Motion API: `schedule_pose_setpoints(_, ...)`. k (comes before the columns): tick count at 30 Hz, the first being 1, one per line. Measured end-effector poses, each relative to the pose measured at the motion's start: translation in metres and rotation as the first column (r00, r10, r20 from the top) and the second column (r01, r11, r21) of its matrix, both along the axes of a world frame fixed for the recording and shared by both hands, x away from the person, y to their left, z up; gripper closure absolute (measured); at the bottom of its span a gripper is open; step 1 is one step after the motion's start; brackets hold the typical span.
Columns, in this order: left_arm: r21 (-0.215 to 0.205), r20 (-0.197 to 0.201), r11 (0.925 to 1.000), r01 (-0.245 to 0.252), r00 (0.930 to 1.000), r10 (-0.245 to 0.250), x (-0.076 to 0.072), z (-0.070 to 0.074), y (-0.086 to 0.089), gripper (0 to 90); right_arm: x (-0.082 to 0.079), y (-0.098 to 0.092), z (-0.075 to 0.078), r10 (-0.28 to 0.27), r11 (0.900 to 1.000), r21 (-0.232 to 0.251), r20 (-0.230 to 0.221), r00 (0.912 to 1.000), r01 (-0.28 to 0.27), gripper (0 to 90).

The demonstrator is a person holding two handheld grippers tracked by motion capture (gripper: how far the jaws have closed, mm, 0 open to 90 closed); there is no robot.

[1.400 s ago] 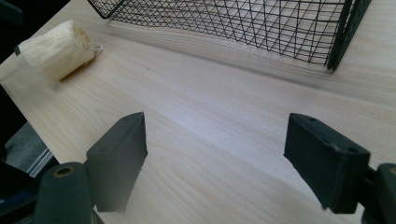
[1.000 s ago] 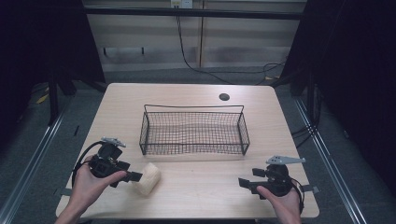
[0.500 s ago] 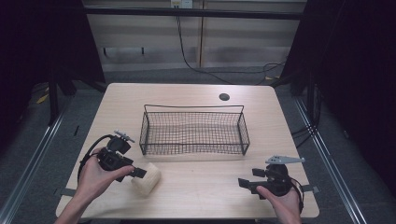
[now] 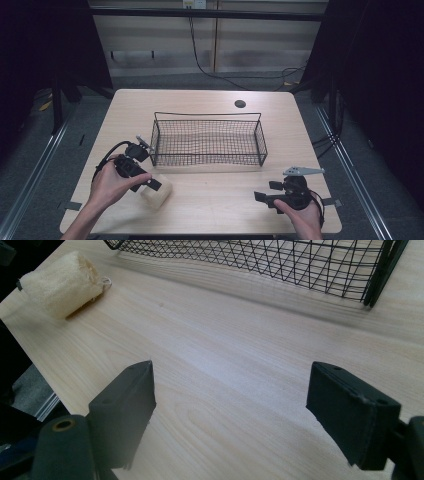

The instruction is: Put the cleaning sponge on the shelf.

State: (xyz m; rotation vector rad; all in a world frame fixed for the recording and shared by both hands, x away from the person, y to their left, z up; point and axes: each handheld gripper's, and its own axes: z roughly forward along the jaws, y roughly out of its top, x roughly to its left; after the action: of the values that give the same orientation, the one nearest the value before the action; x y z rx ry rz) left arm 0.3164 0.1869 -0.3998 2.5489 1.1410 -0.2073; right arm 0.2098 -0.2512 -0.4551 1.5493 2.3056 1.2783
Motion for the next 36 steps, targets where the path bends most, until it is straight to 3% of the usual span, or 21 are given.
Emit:
schedule_pose_setpoints(4, 0.016, 0.003, 0.9998, -0.01, 0.9999, 0.01, 0.004, -0.002, -0.003, 20.1, 0.0, 0.0, 0.0, -0.001, 1.0, 0.001, -0.004, 1.0, 0.001, 19.4)
schedule_pose_setpoints(10, 0.038, -0.027, 0.9989, 0.027, 0.9993, -0.026, 0.005, -0.007, -0.01, 20.6, 0.0, 0.0, 0.0, 0.001, 1.0, -0.003, -0.008, 1.0, -0.001, 19.4)
schedule_pose_setpoints(12, 0.031, -0.038, 0.9993, 0.021, 0.9991, -0.02, 0.005, -0.011, -0.011, 16.9, 0.0, 0.0, -0.001, 0.001, 1.0, -0.004, -0.008, 1.0, -0.001, 19.4)
schedule_pose_setpoints(20, 0.074, -0.066, 0.9965, 0.037, 0.9973, -0.032, 0.007, -0.02, -0.02, 18.7, 0.001, 0.0, -0.001, 0.001, 1.0, -0.005, -0.015, 0.9999, -0.001, 19.4)
schedule_pose_setpoints(29, 0.103, -0.071, 0.9946, 0.011, 0.9974, -0.003, 0.011, -0.031, -0.021, 19.2, 0.001, 0.001, -0.002, 0.007, 1.0, -0.007, -0.019, 0.9998, -0.008, 19.4)
schedule_pose_setpoints(32, 0.123, -0.096, 0.9921, 0.024, 0.9953, -0.013, 0.011, -0.035, -0.024, 19.0, 0.001, 0.001, -0.002, 0.01, 1.0, -0.01, -0.022, 0.9997, -0.01, 19.4)
schedule_pose_setpoints(35, 0.14, -0.091, 0.99, 0.013, 0.9959, 0.0, 0.01, -0.037, -0.026, 17.6, 0.001, 0.002, -0.002, 0.013, 1.0, -0.01, -0.021, 0.9997, -0.013, 19.4)
schedule_pose_setpoints(36, 0.163, -0.09, 0.9865, 0.019, 0.996, -0.004, 0.009, -0.039, -0.029, 17.7, 0.001, 0.002, -0.002, 0.014, 1.0, -0.011, -0.023, 0.9996, -0.014, 19.4)
